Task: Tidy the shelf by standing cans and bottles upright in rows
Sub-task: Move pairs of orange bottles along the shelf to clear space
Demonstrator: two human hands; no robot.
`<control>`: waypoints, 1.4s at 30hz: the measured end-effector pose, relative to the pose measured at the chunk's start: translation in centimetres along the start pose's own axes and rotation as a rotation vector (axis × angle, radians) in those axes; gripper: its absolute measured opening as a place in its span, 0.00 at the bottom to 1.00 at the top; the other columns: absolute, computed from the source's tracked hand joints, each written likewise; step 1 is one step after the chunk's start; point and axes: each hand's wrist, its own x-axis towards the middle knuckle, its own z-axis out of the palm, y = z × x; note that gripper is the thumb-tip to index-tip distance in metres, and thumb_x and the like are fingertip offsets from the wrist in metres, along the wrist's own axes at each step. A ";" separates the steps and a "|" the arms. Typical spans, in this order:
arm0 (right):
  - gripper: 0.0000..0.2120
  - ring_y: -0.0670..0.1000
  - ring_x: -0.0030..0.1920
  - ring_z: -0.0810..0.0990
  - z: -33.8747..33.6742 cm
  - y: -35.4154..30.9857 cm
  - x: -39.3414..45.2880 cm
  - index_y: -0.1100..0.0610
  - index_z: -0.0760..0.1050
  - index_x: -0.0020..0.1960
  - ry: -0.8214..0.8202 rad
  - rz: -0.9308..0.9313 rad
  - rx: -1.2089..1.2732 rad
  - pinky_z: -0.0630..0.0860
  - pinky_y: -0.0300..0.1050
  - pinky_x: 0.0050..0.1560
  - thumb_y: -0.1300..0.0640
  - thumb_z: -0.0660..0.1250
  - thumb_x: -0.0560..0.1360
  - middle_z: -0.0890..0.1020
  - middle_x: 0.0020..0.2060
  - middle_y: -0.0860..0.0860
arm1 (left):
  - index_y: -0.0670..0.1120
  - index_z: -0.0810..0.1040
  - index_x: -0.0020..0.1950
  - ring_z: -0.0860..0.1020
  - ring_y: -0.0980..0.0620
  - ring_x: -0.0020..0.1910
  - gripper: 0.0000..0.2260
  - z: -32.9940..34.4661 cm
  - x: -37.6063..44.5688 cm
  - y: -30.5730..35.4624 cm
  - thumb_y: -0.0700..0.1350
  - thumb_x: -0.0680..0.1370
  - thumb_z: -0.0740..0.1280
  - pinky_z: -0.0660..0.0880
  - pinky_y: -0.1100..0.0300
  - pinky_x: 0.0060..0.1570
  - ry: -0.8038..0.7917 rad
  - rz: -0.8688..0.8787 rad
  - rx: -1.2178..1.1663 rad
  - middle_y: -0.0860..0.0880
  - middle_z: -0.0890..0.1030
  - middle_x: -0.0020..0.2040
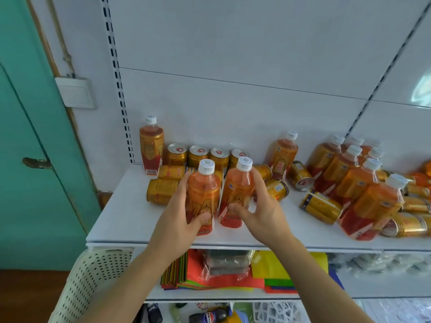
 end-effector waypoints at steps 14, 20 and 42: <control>0.48 0.44 0.60 0.83 -7.9 -1.0 -7.7 0.34 0.48 0.84 0.037 -0.019 -0.011 0.81 0.51 0.60 0.43 0.77 0.77 0.83 0.60 0.37 | 0.76 0.43 0.79 0.65 0.83 0.63 0.47 2.9 -2.3 6.6 0.54 0.78 0.76 0.65 0.80 0.59 -0.104 0.158 -0.042 0.78 0.64 0.69; 0.49 0.34 0.60 0.80 -16.3 2.3 -13.6 0.34 0.50 0.84 0.138 0.026 -0.066 0.76 0.31 0.57 0.45 0.79 0.76 0.81 0.59 0.28 | 0.72 0.45 0.82 0.75 0.68 0.66 0.44 9.7 -3.9 13.8 0.54 0.79 0.74 0.75 0.58 0.68 -0.236 0.238 -0.030 0.72 0.72 0.71; 0.46 0.50 0.71 0.73 -47.8 25.7 -32.3 0.19 0.46 0.73 0.342 0.413 -0.350 0.74 0.59 0.69 0.42 0.78 0.75 0.75 0.67 0.37 | 0.77 0.54 0.73 0.78 0.60 0.66 0.40 49.7 -8.1 36.2 0.55 0.76 0.78 0.78 0.46 0.67 -0.619 0.414 -0.139 0.64 0.76 0.69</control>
